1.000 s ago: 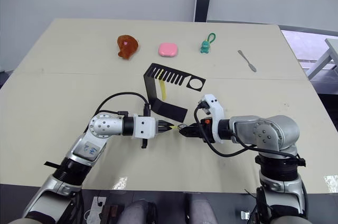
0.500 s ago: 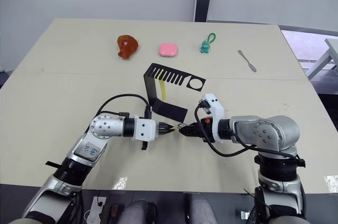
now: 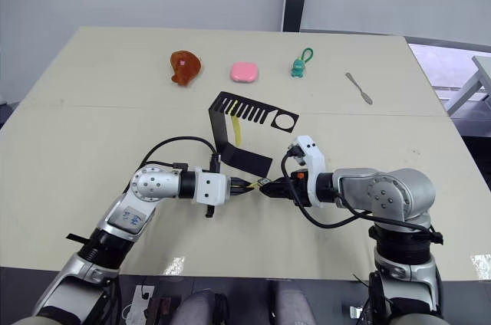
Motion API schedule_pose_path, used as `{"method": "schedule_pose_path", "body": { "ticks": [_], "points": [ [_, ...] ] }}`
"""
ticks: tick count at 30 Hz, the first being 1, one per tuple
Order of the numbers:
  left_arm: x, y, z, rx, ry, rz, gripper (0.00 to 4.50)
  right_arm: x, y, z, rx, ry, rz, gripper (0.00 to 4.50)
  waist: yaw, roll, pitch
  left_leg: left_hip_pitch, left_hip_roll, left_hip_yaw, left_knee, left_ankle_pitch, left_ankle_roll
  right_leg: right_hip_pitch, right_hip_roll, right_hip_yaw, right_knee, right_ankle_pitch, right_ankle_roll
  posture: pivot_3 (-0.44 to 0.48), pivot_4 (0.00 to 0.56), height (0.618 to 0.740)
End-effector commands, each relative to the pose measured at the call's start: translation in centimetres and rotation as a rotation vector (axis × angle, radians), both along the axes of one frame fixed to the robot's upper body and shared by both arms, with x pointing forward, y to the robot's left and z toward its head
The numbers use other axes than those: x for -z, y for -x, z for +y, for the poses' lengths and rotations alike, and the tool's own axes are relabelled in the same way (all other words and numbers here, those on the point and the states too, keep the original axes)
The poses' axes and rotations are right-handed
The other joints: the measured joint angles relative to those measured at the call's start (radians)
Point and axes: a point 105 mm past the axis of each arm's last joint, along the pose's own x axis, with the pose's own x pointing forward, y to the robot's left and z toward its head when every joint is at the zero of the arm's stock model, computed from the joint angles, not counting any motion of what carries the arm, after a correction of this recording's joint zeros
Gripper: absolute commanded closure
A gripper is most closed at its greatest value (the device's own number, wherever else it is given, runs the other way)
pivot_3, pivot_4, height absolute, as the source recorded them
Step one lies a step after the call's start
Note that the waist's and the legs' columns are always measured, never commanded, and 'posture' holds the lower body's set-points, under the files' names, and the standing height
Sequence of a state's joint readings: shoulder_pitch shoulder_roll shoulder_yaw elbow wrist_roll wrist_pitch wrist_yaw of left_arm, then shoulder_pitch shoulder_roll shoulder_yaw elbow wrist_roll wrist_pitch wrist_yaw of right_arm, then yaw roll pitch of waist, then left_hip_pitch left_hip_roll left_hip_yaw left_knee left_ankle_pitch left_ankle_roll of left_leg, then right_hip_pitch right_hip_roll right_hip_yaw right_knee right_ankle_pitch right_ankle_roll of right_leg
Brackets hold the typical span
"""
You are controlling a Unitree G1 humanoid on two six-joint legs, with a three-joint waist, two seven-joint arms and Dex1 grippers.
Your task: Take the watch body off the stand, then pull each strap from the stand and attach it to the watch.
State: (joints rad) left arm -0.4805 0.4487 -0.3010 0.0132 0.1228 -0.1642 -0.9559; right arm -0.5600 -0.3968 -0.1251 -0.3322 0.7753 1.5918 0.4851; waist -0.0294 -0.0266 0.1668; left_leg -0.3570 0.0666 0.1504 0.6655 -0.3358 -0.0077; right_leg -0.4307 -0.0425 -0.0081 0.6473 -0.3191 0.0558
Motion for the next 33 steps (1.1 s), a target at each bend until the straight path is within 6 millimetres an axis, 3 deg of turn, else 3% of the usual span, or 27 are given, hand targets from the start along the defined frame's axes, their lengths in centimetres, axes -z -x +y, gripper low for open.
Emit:
{"method": "schedule_pose_path", "body": {
  "ticks": [1,33],
  "points": [
    [-2.4,1.33,-2.79,0.103,0.085,-0.087,4.5,-0.61,1.87,2.59,-0.148,-0.05,-0.019,2.99,0.0,0.0,0.0,0.0,0.0,0.0,0.0,0.0,0.0,0.0,0.0,0.0,0.0,0.0,0.0,0.0,0.15,0.74],
    [-2.72,1.21,-3.21,0.101,0.1,-0.078,4.5,-0.85,2.27,3.33,-0.19,-0.046,-0.039,2.99,0.0,0.0,0.0,0.0,0.0,0.0,0.0,0.0,0.0,0.0,0.0,0.0,0.0,0.0,0.0,0.0,0.15,0.74]
  ]
}}
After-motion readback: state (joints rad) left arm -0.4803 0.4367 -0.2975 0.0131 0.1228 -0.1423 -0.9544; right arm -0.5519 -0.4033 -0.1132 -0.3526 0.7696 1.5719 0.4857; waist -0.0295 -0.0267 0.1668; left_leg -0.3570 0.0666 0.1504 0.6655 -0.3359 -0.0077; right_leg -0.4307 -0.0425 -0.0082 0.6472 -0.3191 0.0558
